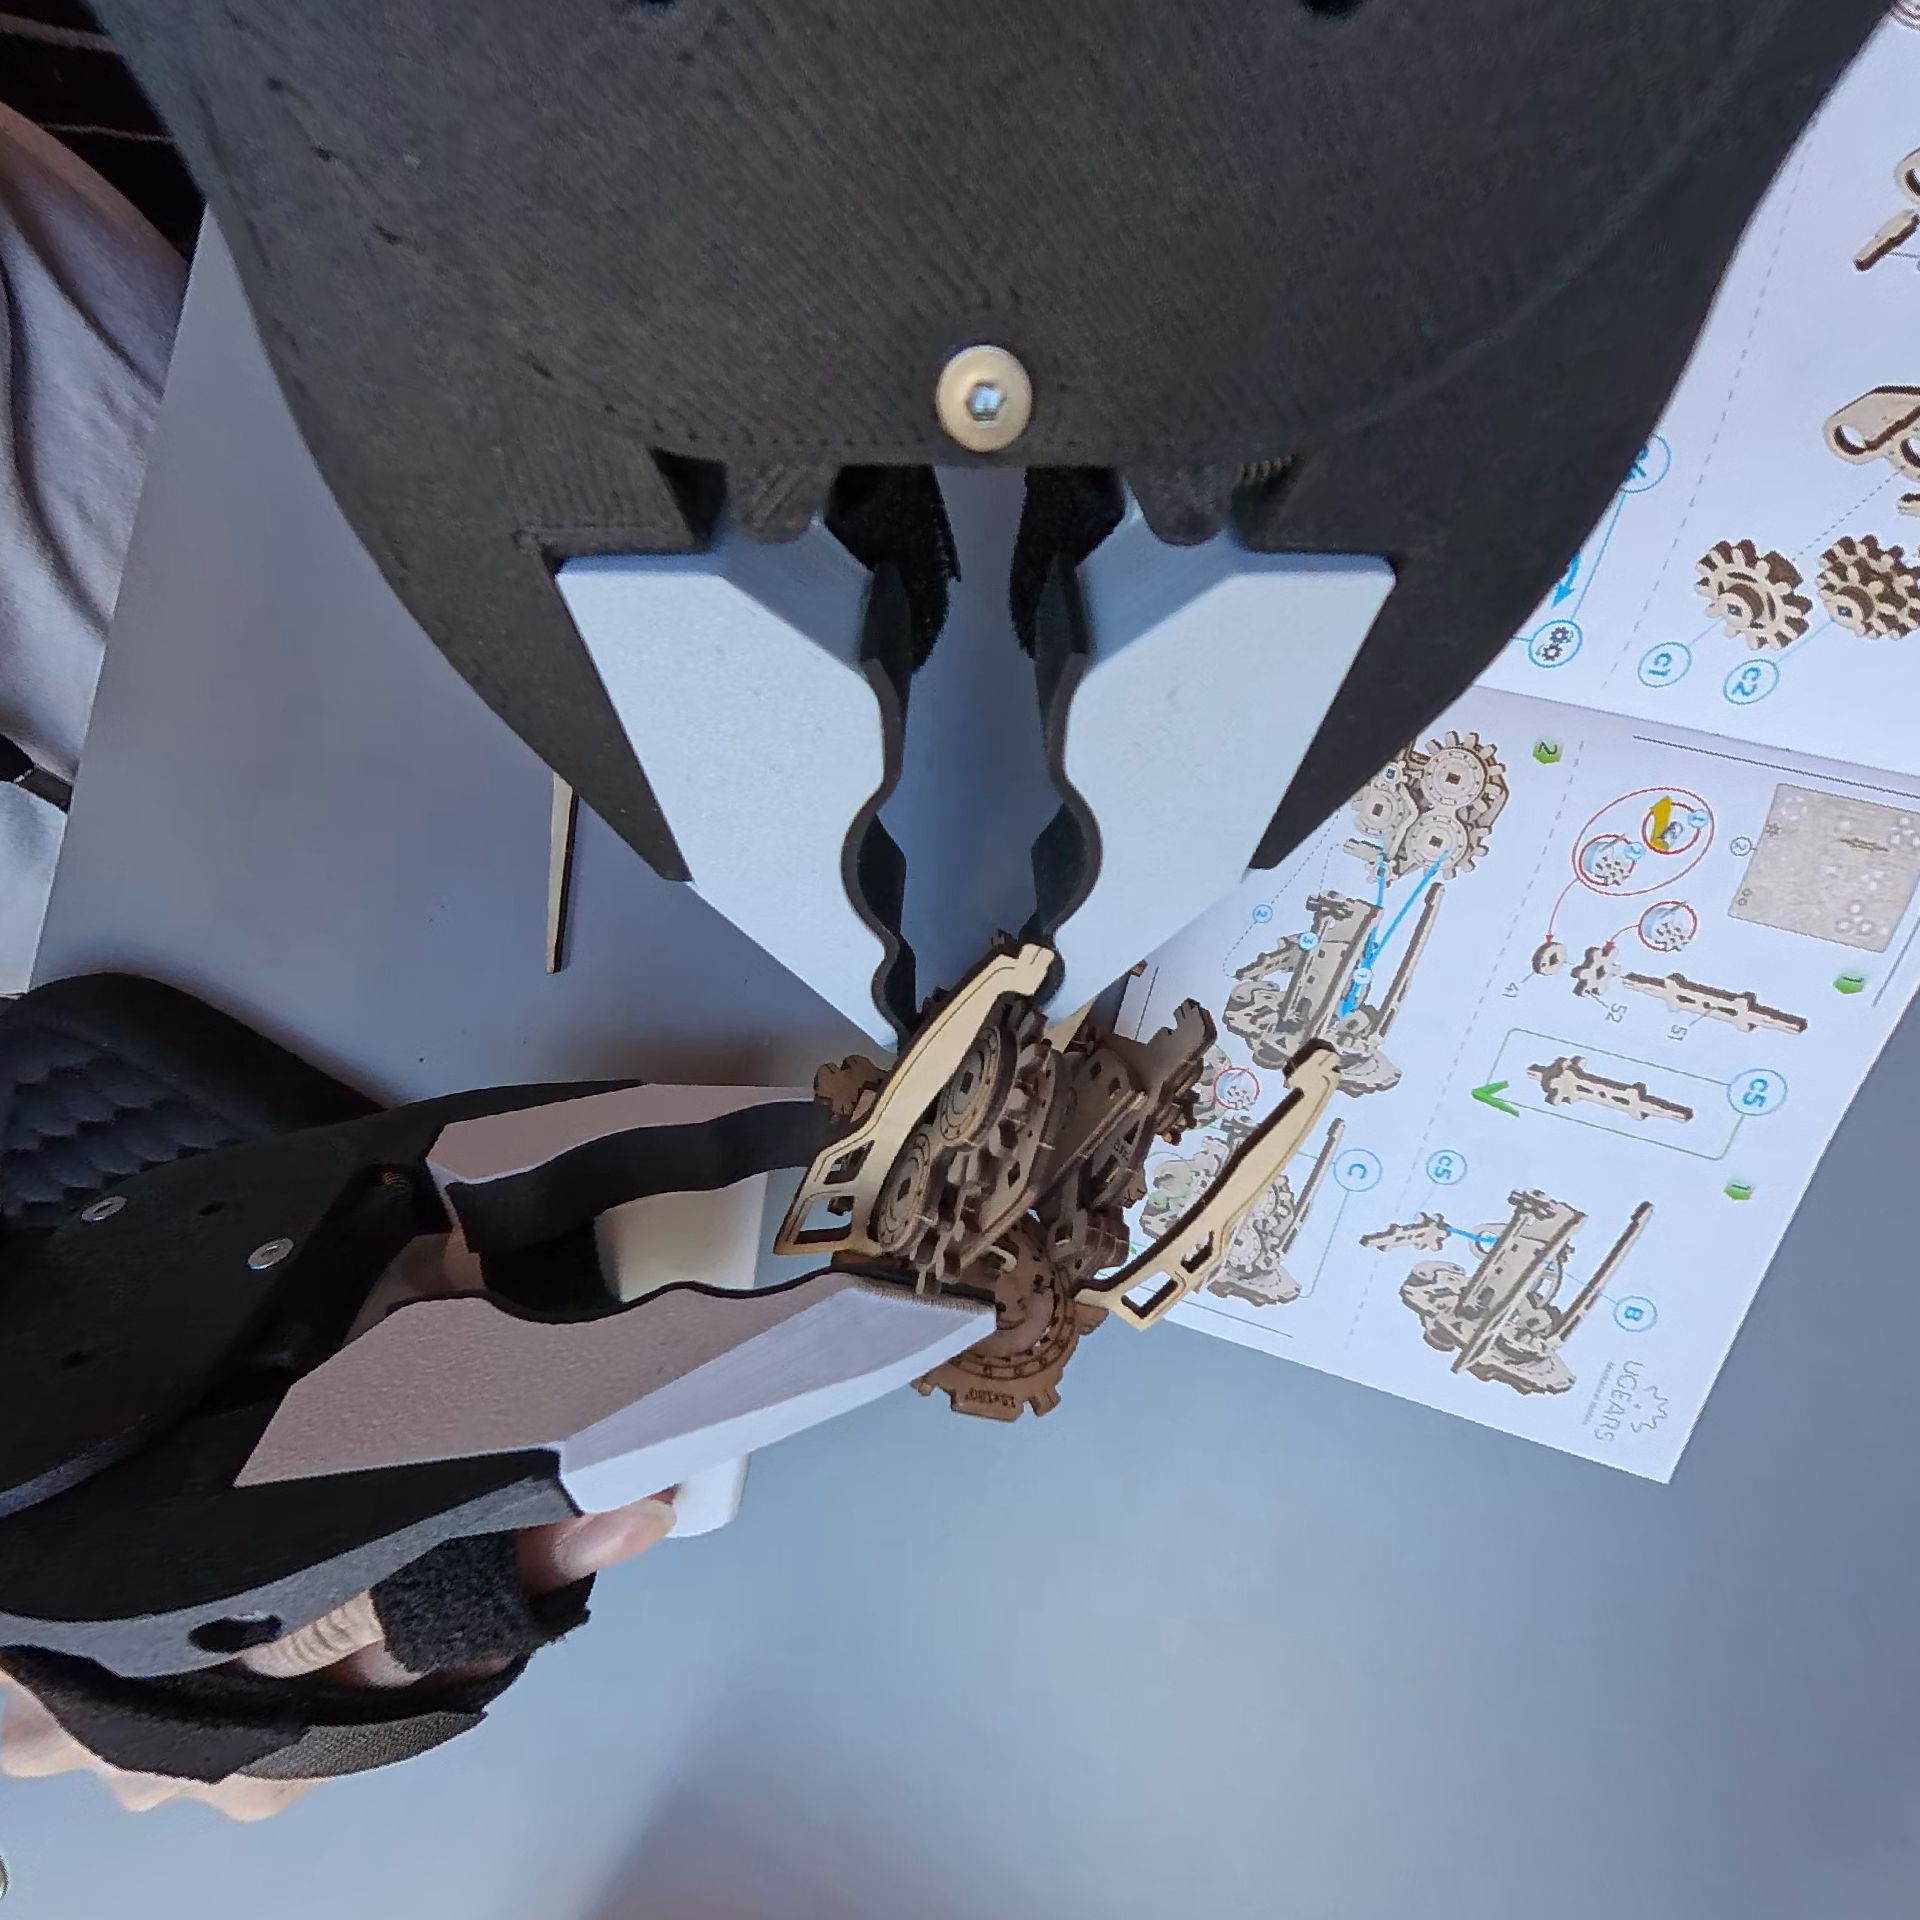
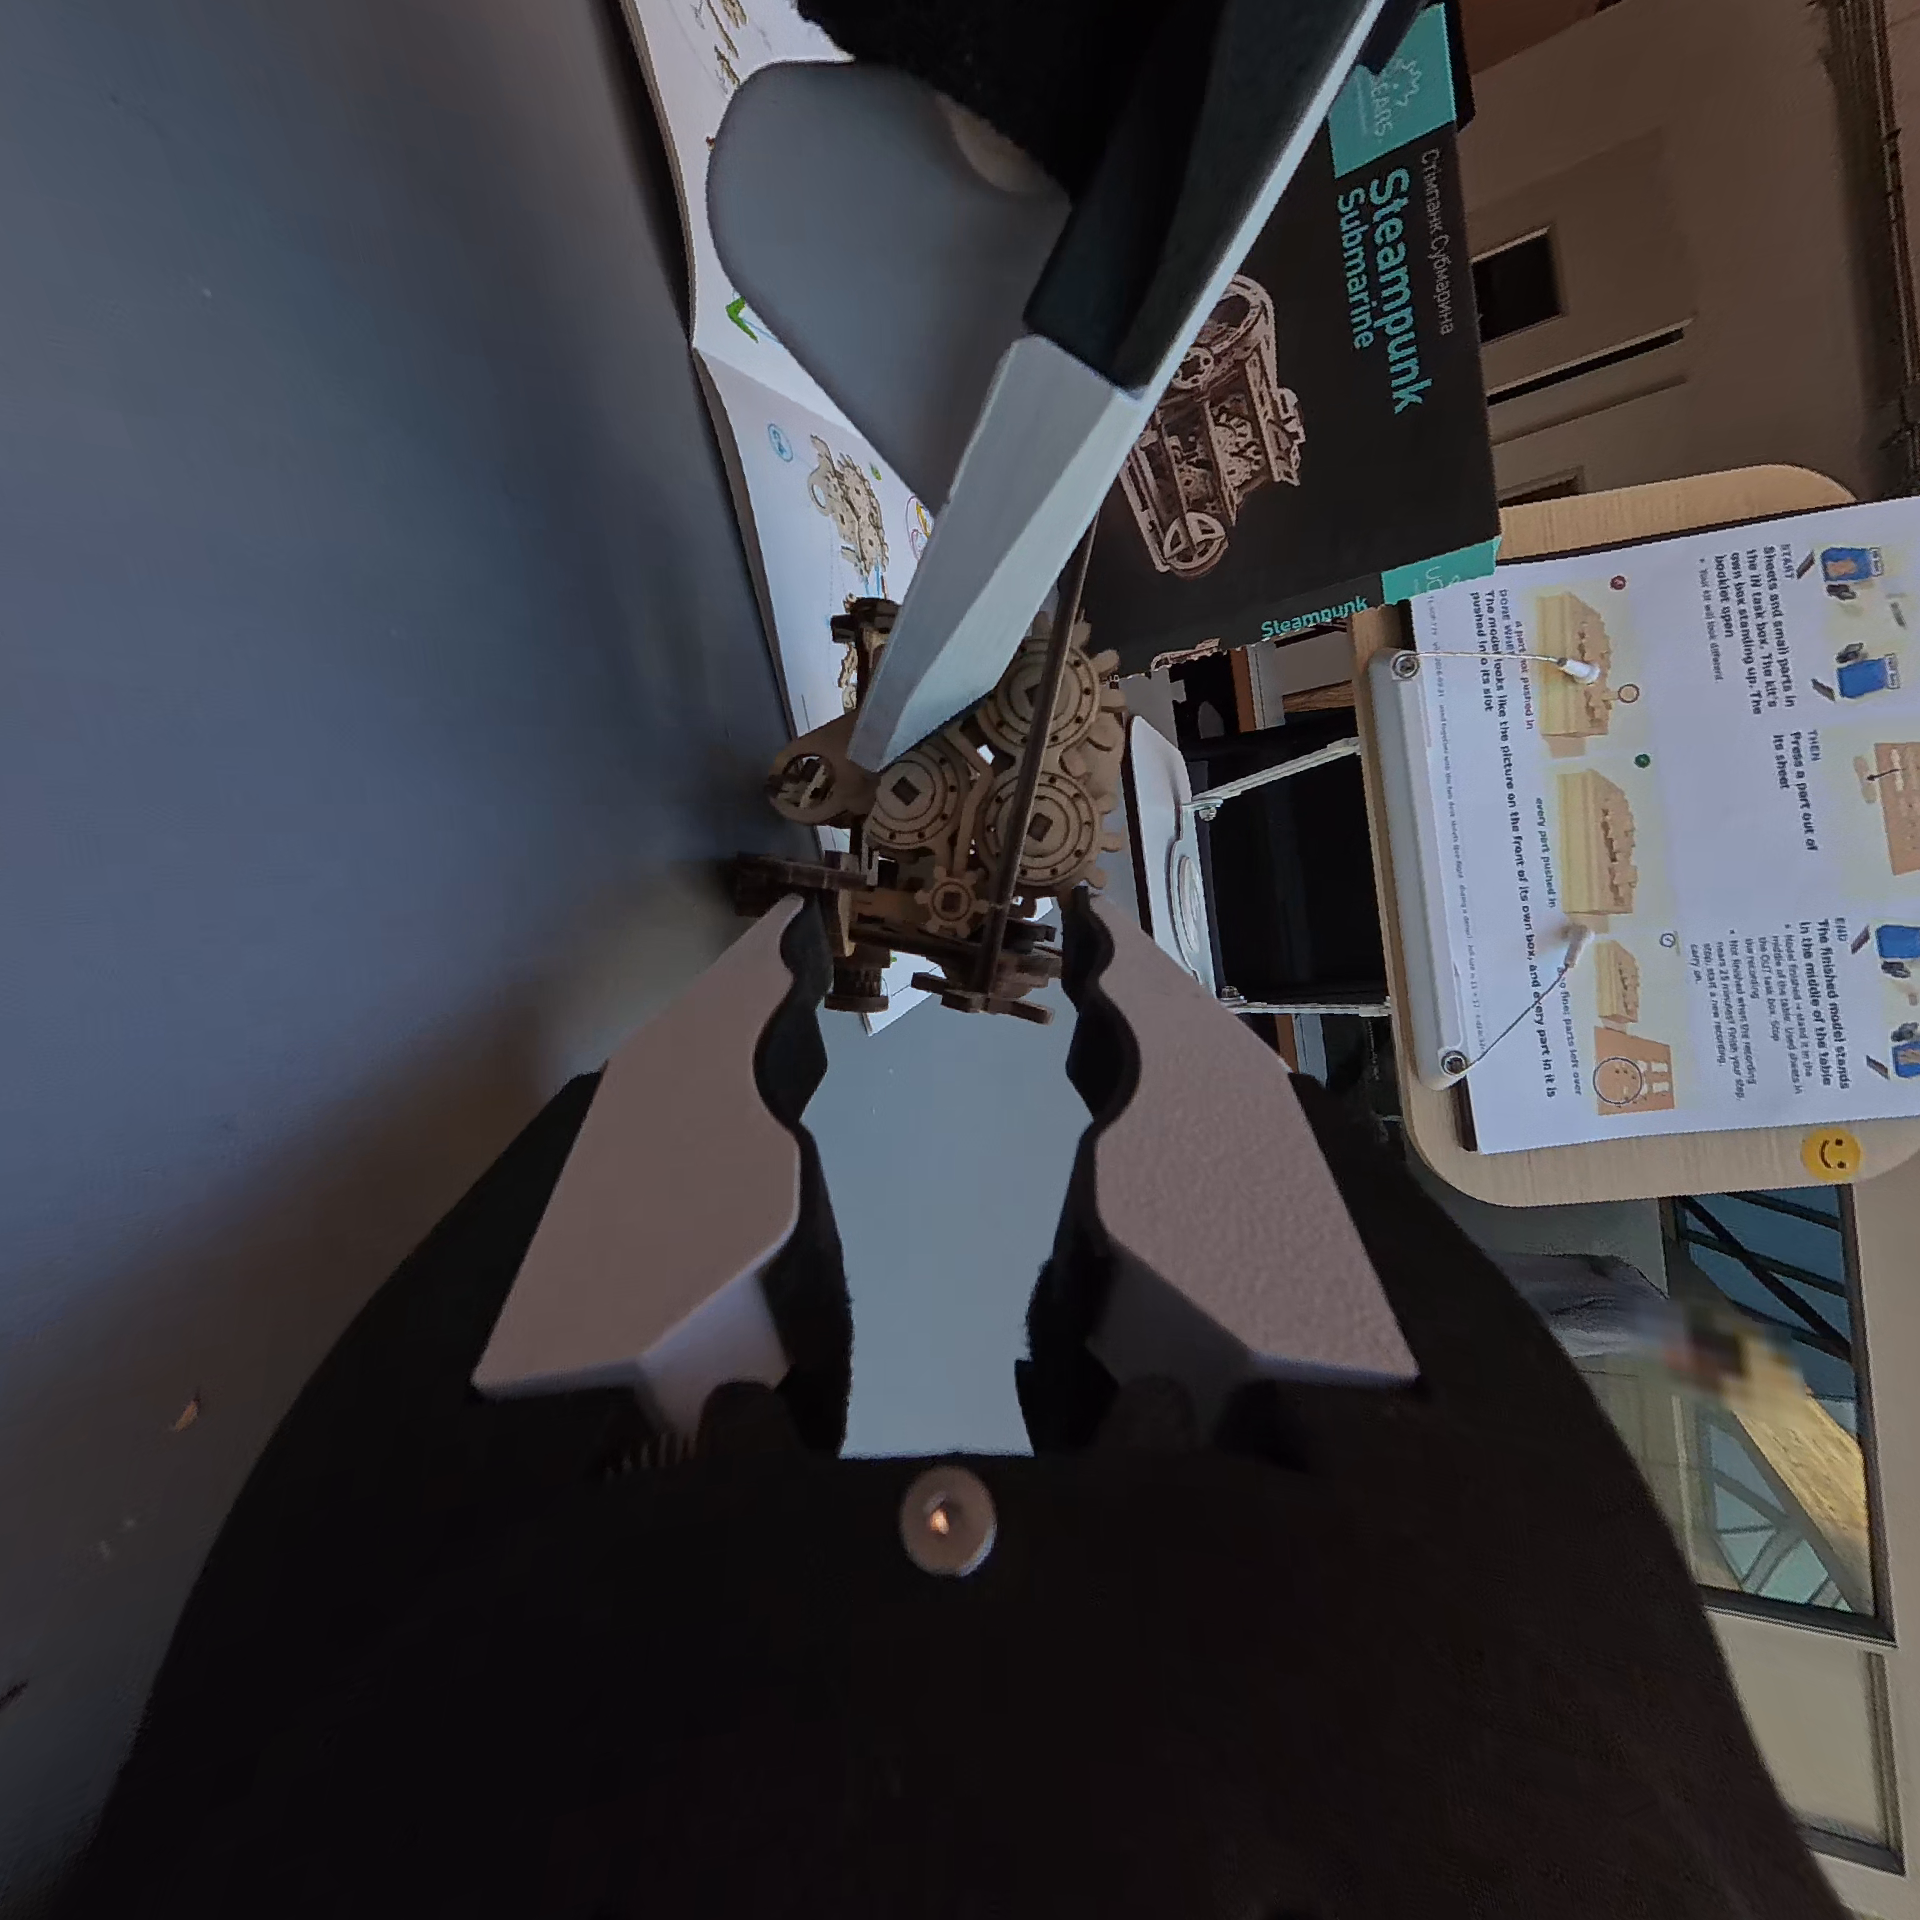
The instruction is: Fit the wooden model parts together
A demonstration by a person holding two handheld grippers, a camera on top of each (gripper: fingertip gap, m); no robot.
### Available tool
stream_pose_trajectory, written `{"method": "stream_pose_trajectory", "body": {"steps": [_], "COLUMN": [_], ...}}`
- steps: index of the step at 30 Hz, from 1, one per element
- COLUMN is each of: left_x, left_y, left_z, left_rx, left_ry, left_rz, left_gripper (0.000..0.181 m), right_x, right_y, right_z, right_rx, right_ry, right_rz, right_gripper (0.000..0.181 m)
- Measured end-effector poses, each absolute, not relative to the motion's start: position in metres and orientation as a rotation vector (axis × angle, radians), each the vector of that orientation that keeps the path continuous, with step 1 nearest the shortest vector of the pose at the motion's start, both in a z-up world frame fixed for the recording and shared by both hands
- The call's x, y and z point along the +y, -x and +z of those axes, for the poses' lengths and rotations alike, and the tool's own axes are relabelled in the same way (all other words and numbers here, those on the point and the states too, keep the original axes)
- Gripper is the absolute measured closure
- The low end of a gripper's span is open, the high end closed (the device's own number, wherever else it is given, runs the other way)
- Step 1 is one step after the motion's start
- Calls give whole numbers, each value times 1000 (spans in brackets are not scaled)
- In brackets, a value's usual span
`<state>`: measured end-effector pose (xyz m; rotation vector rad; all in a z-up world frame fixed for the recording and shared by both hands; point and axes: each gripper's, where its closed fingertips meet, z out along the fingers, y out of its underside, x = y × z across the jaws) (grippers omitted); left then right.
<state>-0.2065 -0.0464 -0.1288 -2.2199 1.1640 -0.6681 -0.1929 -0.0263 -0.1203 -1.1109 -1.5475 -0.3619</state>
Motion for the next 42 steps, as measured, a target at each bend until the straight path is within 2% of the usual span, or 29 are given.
{"method": "stream_pose_trajectory", "body": {"steps": [25, 42], "left_x": [-47, -42], "left_y": [207, 206], "left_z": [-129, -129], "left_rx": [1126, 1168], "left_ry": [2213, 2123], "left_rz": [-705, -563], "left_gripper": [163, 161], "right_x": [-27, -25], "right_y": [194, 191], "right_z": [-120, -119], "right_rx": [-1548, -1524], "right_ry": [1074, 1119], "right_rz": [-375, -310], "right_gripper": [136, 135]}}
